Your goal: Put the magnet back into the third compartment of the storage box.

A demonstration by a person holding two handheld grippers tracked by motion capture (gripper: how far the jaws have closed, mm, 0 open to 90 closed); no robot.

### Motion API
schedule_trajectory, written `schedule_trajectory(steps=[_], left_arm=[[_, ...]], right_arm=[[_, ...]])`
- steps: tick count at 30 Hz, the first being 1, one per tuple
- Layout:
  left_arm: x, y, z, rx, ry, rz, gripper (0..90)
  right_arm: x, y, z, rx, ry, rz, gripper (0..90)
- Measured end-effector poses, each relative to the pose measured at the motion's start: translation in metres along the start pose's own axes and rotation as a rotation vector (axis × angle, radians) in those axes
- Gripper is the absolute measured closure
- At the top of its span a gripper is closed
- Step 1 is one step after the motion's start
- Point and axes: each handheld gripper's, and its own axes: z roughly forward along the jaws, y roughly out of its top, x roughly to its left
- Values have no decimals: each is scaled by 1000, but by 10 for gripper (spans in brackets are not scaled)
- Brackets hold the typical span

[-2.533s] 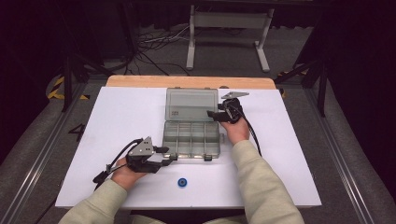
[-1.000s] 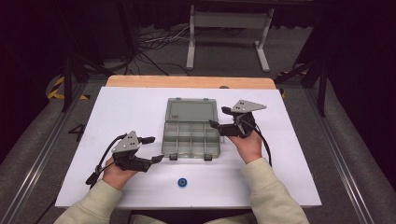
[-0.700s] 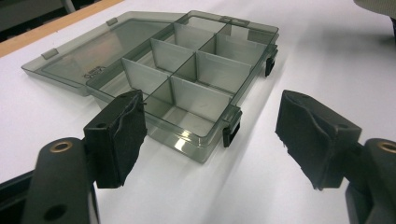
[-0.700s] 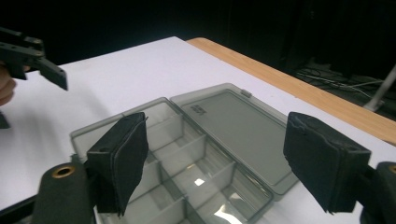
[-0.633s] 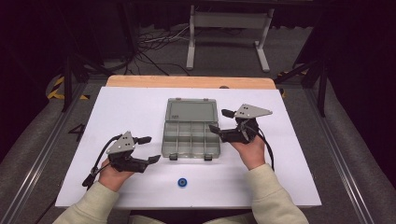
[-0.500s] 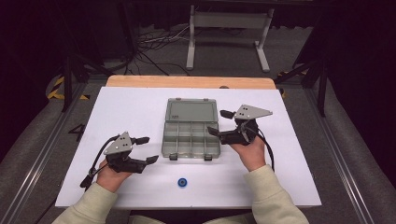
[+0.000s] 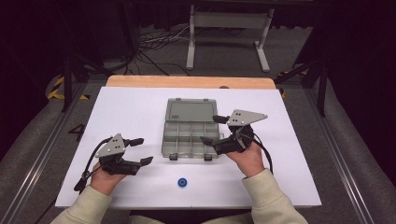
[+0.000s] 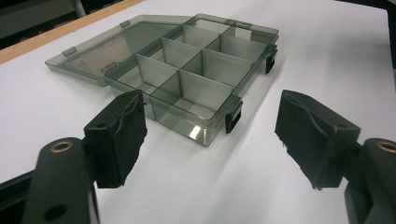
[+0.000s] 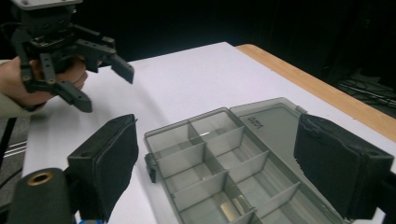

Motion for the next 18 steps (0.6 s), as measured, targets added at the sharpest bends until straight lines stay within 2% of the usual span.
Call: schedule_trajectory(steps=[6,18], left_arm=[[0,-1,-1,1,9,0,253],[0,-1,-1,-4,12,1,256]], right_arm=[[8,1,6,39,54,-6,152],[29,10,7,49,129,-40,161]])
